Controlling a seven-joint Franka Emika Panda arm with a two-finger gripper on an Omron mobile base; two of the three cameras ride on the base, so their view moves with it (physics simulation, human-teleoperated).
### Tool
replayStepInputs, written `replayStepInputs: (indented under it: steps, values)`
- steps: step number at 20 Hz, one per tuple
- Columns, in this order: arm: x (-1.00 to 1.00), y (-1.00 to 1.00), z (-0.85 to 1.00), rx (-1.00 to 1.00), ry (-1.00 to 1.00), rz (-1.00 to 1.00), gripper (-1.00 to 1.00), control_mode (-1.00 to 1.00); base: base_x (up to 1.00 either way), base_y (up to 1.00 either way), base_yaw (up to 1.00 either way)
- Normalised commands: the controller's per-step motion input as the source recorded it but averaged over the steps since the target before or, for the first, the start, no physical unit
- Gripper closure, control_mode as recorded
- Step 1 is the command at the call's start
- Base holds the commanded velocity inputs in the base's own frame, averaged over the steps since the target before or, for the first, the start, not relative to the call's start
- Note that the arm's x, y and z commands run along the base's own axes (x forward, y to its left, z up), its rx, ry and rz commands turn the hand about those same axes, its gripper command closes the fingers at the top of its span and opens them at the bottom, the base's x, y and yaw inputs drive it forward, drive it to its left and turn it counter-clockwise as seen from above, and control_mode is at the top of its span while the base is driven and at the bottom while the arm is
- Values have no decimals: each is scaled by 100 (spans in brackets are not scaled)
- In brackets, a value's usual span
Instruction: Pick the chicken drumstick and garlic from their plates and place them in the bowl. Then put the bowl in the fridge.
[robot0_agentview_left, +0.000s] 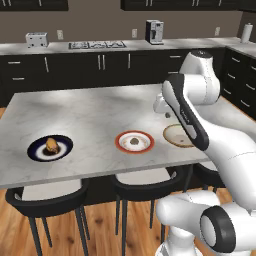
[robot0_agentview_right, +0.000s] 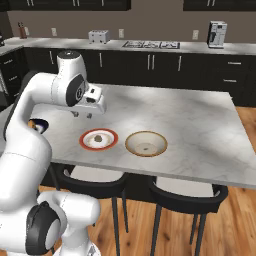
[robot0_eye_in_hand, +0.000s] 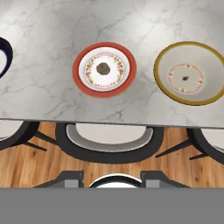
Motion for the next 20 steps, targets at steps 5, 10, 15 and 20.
replayStepInputs:
  steps: [5, 10, 15, 20]
  values:
    - [-7, 0, -11, 1, 0, 0, -100, -100, 0, 0, 0]
    - [-3, 0, -39, 2, 0, 0, -100, -100, 0, 0, 0]
    - [0, 3, -40, 0, -4, 19, -100, -100, 0, 0, 0]
    - [11, 21, -31, -1, -2, 30, -100, -100, 0, 0, 0]
